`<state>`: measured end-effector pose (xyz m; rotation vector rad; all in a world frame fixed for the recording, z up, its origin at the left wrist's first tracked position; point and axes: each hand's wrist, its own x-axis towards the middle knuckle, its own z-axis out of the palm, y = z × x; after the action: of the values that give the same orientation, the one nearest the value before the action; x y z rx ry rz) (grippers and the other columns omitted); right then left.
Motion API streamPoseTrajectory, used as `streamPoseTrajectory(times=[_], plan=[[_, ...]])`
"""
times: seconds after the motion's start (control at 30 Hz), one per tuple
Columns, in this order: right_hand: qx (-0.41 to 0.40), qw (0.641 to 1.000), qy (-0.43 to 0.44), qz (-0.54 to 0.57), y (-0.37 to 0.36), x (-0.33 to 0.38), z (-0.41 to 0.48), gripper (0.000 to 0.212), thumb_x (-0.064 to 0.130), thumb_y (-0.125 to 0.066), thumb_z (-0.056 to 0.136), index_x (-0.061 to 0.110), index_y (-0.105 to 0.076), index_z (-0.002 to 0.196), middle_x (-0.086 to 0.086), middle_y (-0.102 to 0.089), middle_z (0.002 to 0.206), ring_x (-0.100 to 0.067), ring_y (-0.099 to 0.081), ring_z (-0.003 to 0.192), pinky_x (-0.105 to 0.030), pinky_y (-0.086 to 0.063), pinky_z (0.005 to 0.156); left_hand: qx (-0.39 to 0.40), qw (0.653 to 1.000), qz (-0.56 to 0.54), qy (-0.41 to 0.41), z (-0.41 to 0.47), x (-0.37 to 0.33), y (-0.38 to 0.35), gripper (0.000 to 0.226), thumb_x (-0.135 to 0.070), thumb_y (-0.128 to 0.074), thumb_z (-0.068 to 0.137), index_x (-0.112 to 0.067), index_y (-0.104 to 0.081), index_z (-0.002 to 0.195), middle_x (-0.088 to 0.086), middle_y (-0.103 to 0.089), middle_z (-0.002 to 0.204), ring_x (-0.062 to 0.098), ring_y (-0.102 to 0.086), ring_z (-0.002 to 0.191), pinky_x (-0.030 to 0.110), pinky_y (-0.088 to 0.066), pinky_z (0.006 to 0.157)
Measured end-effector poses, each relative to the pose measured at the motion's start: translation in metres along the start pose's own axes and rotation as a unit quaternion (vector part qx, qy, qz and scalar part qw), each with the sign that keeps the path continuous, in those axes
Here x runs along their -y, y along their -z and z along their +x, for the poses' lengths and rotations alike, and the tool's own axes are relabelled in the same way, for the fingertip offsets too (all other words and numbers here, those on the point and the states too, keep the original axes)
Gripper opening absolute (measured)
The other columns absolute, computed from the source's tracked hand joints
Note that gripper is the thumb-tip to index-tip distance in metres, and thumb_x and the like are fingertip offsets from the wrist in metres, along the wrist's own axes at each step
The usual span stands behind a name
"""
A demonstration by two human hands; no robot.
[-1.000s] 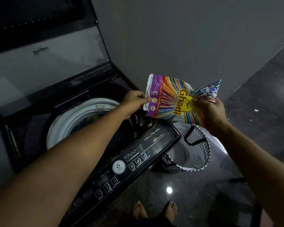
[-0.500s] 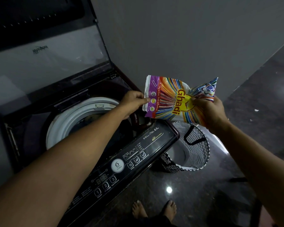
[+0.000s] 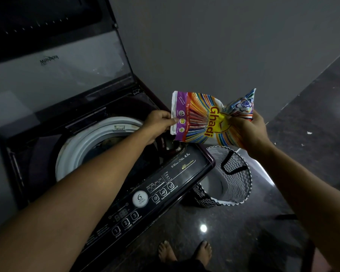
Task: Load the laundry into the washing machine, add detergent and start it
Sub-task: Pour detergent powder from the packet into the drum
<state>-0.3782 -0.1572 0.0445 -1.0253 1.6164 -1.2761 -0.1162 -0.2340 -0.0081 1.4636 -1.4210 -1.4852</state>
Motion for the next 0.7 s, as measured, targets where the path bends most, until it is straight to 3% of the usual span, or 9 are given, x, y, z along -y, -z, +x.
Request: streamPoseTrajectory(times=[0.23, 0.37, 0.5, 0.7], plan=[[0.000, 1.000, -0.006, -0.004, 0.001, -0.002, 0.004, 0.026, 0.004, -0.068, 0.087, 0.019, -0.068, 0.108, 0.001, -0.075, 0.097, -0.014, -0.074, 0.087, -0.033, -0.060, 0.079, -0.007, 1.000, 0.007, -0.003, 0.000, 0.000, -0.002, 0.010, -0.023, -0.071, 0.090, -0.014, -0.071, 0.095, -0.002, -0.076, 0.091, 0.004, -0.071, 0.075, 0.018, -0.053, 0.065], [0.000, 1.000, -0.010, 0.004, 0.001, -0.002, 0.005, 0.024, 0.003, -0.067, 0.088, 0.023, -0.067, 0.103, 0.006, -0.076, 0.092, -0.010, -0.074, 0.082, -0.028, -0.058, 0.073, -0.010, 1.000, 0.003, -0.001, 0.003, -0.003, -0.002, 0.013, -0.022, -0.070, 0.091, -0.011, -0.070, 0.098, 0.000, -0.075, 0.093, -0.002, -0.069, 0.068, 0.010, -0.048, 0.054], [-0.003, 1.000, -0.010, 0.021, 0.002, -0.003, 0.005, 0.025, 0.002, -0.064, 0.089, 0.020, -0.066, 0.106, 0.003, -0.075, 0.096, -0.014, -0.074, 0.087, -0.031, -0.059, 0.076, -0.016, 1.000, 0.001, -0.002, 0.007, -0.010, -0.003, 0.017, -0.023, -0.071, 0.091, -0.008, -0.070, 0.100, -0.002, -0.075, 0.088, -0.001, -0.069, 0.066, 0.013, -0.050, 0.057], [-0.006, 0.999, -0.010, 0.040, 0.003, -0.004, 0.005, 0.024, 0.001, -0.063, 0.090, 0.015, -0.065, 0.110, -0.001, -0.074, 0.099, -0.016, -0.074, 0.088, -0.034, -0.060, 0.080, -0.013, 1.000, 0.010, -0.007, 0.015, -0.015, -0.002, 0.014, -0.021, -0.072, 0.090, -0.009, -0.072, 0.097, 0.001, -0.077, 0.092, 0.010, -0.074, 0.078, 0.024, -0.057, 0.069]])
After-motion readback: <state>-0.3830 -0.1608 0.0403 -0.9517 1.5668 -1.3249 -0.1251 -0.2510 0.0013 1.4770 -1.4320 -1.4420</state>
